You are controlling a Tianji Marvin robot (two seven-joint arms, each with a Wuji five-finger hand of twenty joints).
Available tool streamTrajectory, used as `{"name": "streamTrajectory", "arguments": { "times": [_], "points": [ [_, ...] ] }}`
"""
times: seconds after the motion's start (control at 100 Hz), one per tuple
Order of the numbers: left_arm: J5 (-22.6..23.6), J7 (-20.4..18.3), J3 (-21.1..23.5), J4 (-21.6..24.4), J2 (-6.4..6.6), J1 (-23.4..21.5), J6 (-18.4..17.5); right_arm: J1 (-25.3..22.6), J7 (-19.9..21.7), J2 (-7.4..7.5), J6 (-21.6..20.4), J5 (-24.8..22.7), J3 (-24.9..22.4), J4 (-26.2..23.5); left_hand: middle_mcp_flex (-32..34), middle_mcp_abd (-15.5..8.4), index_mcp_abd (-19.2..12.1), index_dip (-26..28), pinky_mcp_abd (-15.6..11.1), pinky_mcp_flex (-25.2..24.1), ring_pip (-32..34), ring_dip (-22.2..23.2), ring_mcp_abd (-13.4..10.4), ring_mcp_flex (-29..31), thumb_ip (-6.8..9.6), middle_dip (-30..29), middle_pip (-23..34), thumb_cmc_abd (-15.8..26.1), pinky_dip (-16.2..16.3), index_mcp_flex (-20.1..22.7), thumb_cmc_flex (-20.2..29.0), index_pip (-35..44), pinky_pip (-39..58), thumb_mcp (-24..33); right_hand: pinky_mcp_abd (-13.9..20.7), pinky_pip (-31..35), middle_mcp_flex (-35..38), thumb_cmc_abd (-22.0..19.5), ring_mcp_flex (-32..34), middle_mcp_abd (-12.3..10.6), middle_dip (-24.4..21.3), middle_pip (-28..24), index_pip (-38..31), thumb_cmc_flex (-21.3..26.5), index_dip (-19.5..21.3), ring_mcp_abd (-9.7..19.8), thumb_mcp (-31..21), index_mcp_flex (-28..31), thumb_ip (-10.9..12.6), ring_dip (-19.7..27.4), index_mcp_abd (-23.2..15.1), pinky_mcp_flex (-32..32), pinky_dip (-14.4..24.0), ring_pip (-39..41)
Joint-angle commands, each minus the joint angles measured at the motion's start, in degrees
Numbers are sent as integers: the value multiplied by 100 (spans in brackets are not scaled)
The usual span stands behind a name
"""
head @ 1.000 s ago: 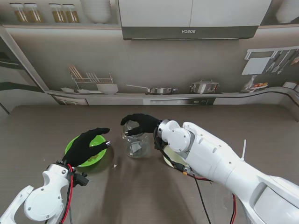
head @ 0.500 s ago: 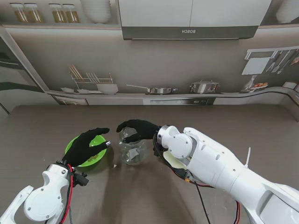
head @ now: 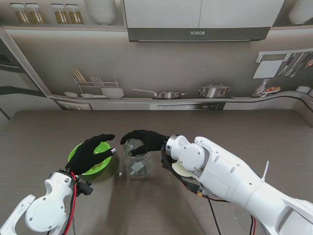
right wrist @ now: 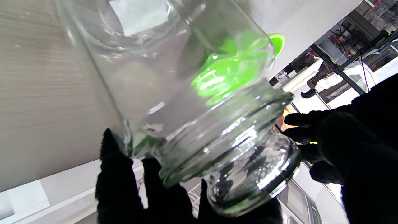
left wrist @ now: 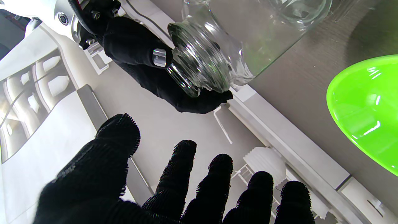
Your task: Pour mung beans into a glass jar with a funnel
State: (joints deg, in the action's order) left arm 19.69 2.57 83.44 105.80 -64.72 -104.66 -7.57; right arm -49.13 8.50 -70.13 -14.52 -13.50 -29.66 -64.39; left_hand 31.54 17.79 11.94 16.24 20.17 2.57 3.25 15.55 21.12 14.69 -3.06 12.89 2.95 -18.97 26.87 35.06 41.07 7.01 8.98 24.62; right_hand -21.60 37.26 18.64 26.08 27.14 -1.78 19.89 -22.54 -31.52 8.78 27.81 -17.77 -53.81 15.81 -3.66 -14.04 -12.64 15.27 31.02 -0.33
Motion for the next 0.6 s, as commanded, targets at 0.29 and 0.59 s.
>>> {"name": "streamTrajectory", "arguments": {
  "times": [0.29,0.59],
  "points": [
    [5,-94,-16,67,-14,-6,12,-549,429,223,-115,-151,96,-108,58,-82,-149,-30,-149,-76,-58,-35,-41,-63,112,52,8,277,47,-87,-31,-78,-130,-79,352,456,577,-109,802,120,43,-511,-261,-190,75,719,65,302,179,-108,339,153,26,1051],
    [-2,-104,-23,69,-13,-3,31,-668,513,334,-169,-220,-18,-275,61,-68,-149,-31,-146,-78,-58,-34,-31,-64,112,51,9,274,47,-90,-24,-79,-131,-76,353,459,564,-108,793,118,43,-509,-260,-193,76,728,75,307,180,-106,340,143,12,1049]
  ]
}}
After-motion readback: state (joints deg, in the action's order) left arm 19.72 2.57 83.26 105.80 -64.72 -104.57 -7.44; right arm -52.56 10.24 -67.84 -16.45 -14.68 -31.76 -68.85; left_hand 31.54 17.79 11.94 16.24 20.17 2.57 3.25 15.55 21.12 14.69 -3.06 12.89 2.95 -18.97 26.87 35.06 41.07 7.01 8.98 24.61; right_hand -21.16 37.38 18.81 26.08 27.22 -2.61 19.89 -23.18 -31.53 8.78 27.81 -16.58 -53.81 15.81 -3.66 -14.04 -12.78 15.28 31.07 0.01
